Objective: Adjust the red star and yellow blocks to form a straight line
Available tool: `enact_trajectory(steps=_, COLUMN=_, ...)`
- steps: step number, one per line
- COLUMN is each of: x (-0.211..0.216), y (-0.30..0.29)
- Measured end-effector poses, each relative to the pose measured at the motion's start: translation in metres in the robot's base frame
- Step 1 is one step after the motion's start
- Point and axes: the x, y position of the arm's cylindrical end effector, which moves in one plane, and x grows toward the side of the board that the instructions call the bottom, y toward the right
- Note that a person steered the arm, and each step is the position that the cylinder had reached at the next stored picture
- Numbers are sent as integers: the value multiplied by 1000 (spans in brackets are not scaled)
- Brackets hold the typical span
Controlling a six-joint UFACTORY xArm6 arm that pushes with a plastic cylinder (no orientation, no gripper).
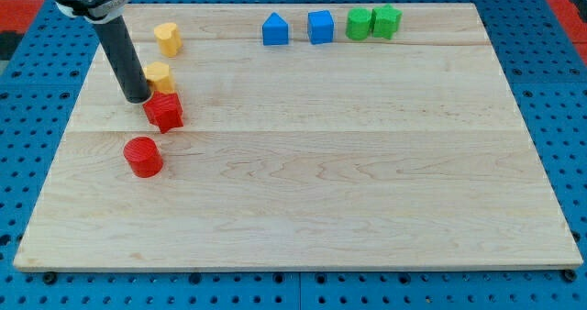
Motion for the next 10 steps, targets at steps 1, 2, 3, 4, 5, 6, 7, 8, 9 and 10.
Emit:
enact_trajectory(steps=1, x=-8, y=-10)
enact_trajectory(steps=2, x=-11, y=13)
enact_trajectory(steps=3, x=-16, y=26)
enact_trajectory(steps=4, x=-29, y=0)
enact_trajectory(steps=5, x=-52, y=-32)
enact_trajectory(steps=6, x=-83, y=-39)
enact_trajectory(steps=7, x=-96, y=-8)
enact_trajectory(steps=8, x=-103, y=16)
enact_trajectory(steps=9, x=-109, y=11)
enact_trajectory(steps=10, x=-110, y=22)
